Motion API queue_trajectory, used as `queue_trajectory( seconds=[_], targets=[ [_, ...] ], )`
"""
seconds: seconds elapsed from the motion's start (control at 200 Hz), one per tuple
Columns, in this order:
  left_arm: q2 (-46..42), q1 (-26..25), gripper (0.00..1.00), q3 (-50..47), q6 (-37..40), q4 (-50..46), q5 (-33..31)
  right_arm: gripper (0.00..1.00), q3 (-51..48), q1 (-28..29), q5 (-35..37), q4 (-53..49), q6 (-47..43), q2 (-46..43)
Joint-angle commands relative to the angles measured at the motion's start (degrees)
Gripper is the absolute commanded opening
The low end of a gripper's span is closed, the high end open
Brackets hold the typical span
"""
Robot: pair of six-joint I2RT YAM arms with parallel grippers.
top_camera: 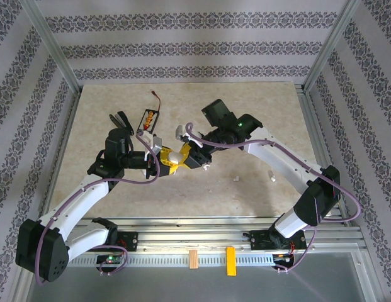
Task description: Insert wireless bluetooth earbuds into charging case
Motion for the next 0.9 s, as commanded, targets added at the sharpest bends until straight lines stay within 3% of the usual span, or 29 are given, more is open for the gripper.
queue_trajectory(
  seconds=[0.0, 0.175, 0.31, 0.39, 0.894],
  targets=[
    [-0.5, -0.8, 0.32, -0.2, 0.0, 2.7, 3.4, 0.25, 0.8, 0.4, -0.5, 0.5, -1.3, 0.1],
    [-0.5, -0.7, 0.24, -0.3, 0.2, 2.6, 3.5, 0.26, 0.7, 0.2, -0.2, 1.2, -0.9, 0.0],
    [-0.7, -0.7, 0.22, -0.3, 0.4, 2.7, 3.7, 0.42, -0.3, -0.5, 0.0, 3.8, 1.1, -0.4],
    [-0.9, -0.7, 0.19, -0.4, 0.7, 2.6, 4.0, 0.46, -0.7, -1.3, 0.1, 5.0, 2.8, -0.7],
    [-0.9, -0.7, 0.17, -0.6, 3.0, 0.5, 3.7, 0.59, -2.8, -4.1, -1.6, 7.8, 5.3, -2.6]
  ],
)
